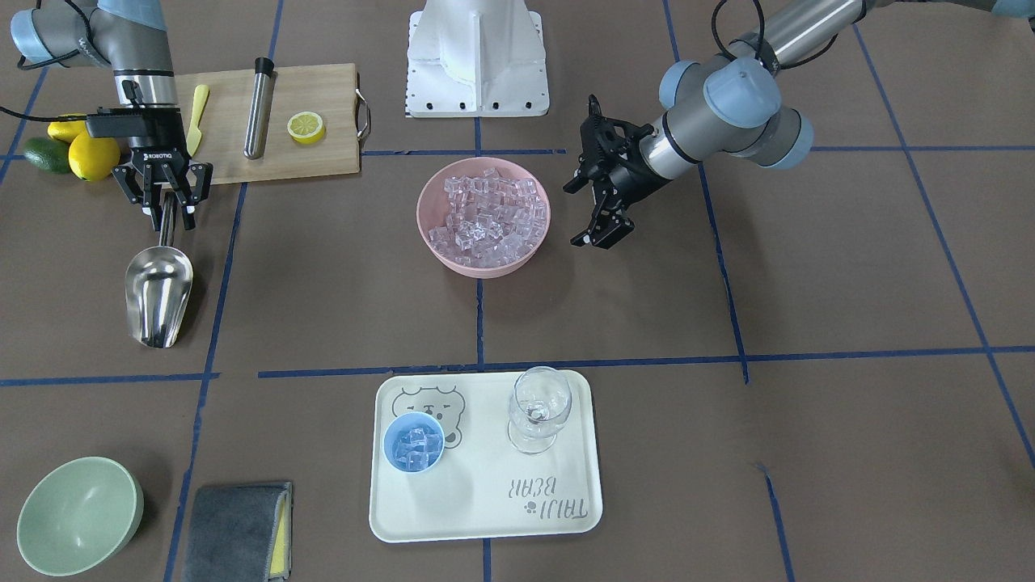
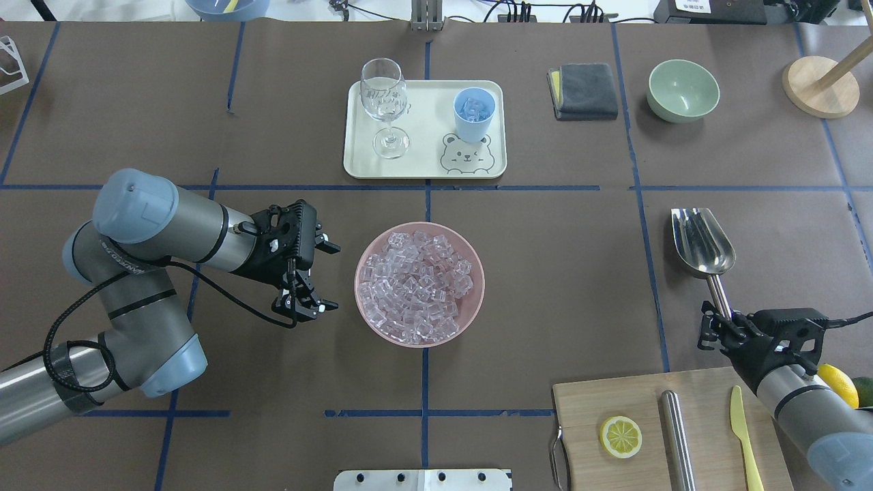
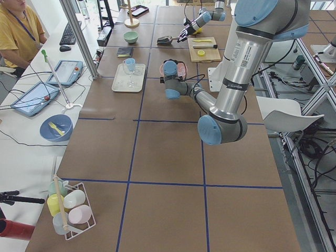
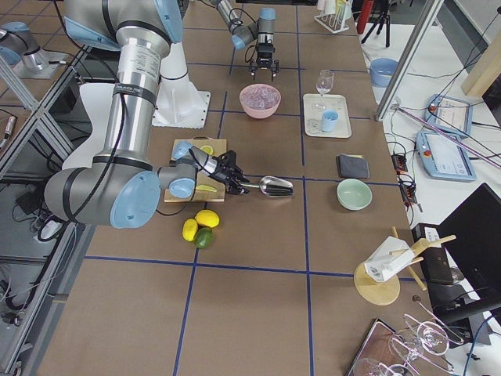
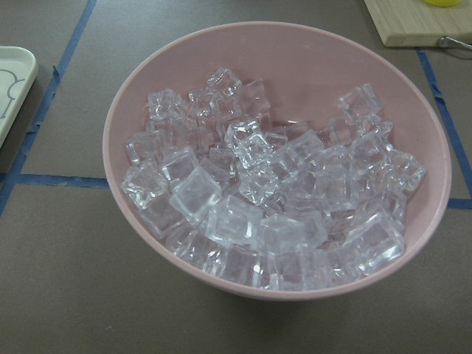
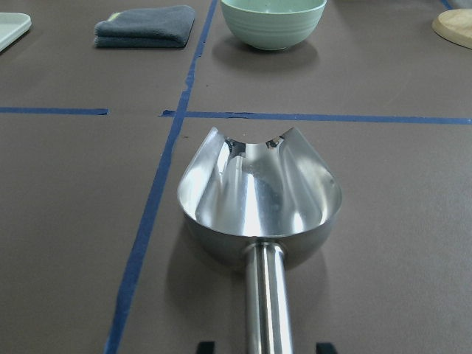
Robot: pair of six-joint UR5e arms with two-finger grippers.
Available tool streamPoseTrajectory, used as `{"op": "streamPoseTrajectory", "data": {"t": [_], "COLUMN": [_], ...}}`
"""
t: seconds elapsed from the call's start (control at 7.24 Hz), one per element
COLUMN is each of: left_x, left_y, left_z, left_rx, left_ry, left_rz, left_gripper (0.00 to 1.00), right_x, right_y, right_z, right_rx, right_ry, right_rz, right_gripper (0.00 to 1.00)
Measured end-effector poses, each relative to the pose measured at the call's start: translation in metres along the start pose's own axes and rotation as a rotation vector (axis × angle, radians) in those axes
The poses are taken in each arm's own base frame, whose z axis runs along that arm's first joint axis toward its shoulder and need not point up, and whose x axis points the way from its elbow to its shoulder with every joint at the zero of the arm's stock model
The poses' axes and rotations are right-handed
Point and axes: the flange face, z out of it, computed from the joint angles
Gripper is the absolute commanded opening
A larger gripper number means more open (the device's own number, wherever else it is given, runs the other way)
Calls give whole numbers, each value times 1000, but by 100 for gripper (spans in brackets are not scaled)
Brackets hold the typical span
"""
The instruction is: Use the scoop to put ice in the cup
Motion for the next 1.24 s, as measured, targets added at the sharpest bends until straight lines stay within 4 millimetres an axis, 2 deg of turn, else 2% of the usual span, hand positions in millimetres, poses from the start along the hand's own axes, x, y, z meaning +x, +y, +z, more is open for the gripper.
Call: {"op": "streamPoseTrajectory", "data": {"t": [0.14, 0.41, 0.69, 0.97, 1.24], "left_x": [-4, -22, -46, -62, -70], "left_y": [7, 26, 55, 104, 155], "left_z": [-6, -30, -70, -127, -172], "left_rx": [-6, -18, -36, -70, -122], "left_ry": [4, -3, -48, -118, -182], "left_rz": [-8, -33, -72, -117, -93], "left_gripper": [100, 100, 100, 100, 100], "right_x": [-3, -13, -18, -16, -16], "right_y": [-2, -10, -19, -26, -35], "right_z": [-2, -10, -18, -21, -23], "right_rx": [-6, -27, -34, -33, -26], "right_ry": [-8, -33, -48, -47, -47], "right_rz": [2, -6, -48, -94, -104], "right_gripper": [100, 100, 100, 100, 100]}}
